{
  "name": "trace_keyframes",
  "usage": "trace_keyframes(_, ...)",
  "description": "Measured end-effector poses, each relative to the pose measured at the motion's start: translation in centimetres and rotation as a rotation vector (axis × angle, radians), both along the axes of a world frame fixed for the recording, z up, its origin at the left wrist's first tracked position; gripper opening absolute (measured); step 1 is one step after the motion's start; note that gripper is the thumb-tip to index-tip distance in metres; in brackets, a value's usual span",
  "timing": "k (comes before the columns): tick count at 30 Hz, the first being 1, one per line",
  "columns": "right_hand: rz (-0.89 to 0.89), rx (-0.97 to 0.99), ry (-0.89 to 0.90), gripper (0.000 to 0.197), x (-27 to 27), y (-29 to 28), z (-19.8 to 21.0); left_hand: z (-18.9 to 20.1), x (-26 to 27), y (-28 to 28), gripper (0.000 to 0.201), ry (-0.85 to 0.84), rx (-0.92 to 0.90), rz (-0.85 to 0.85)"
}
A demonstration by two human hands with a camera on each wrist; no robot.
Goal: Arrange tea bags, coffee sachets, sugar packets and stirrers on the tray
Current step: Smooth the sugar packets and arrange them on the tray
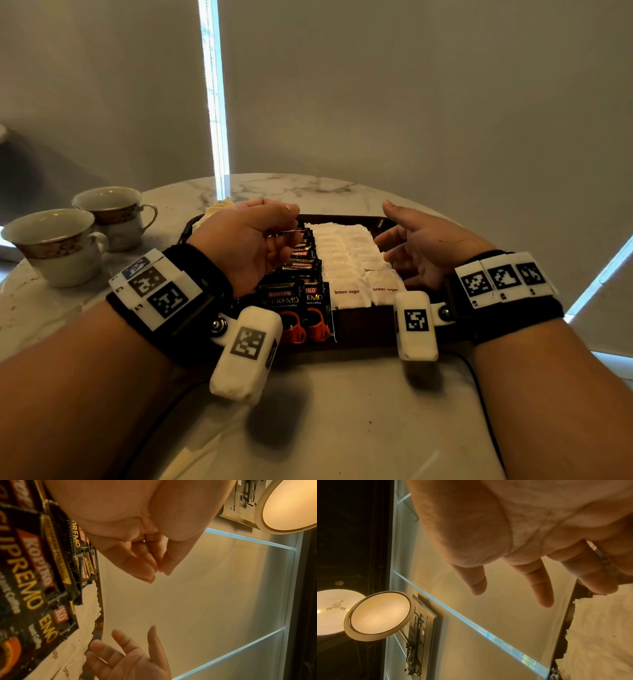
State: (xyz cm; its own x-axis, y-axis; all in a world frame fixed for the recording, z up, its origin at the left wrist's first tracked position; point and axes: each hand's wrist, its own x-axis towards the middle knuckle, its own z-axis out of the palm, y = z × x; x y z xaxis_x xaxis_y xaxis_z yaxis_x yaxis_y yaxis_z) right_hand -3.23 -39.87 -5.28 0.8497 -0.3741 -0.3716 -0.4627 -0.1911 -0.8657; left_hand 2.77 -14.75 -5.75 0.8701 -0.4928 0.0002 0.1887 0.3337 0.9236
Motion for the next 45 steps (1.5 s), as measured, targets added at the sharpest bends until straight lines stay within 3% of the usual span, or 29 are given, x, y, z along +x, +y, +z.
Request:
trace_keyframes(18,-0.095,0.157,0.033,0.070,0.7,0.7,0.0,0.7,0.6,0.9,0.009,0.024,-0.021,0.035)
trace_keyframes(24,-0.107,-0.076,0.106,0.072,2.4,0.4,1.7,1.3,0.9,1.6,0.009,0.055,-0.042,0.072)
trace_keyframes(29,-0.116,0.047,0.178,0.086,4.9,0.1,1.4,1.1,1.3,2.0,0.015,0.081,-0.040,0.092)
trace_keyframes(33,-0.069,-0.040,0.246,0.088,6.9,-0.2,0.7,1.1,1.8,2.0,0.013,0.096,-0.071,0.112)
trace_keyframes(37,-0.145,-0.181,0.212,0.096,9.1,-1.4,0.1,1.1,2.1,2.1,0.011,0.098,-0.086,0.105)
trace_keyframes(45,-0.047,-0.097,0.171,0.096,10.0,0.3,1.6,1.3,2.4,2.2,0.008,0.095,-0.092,0.090)
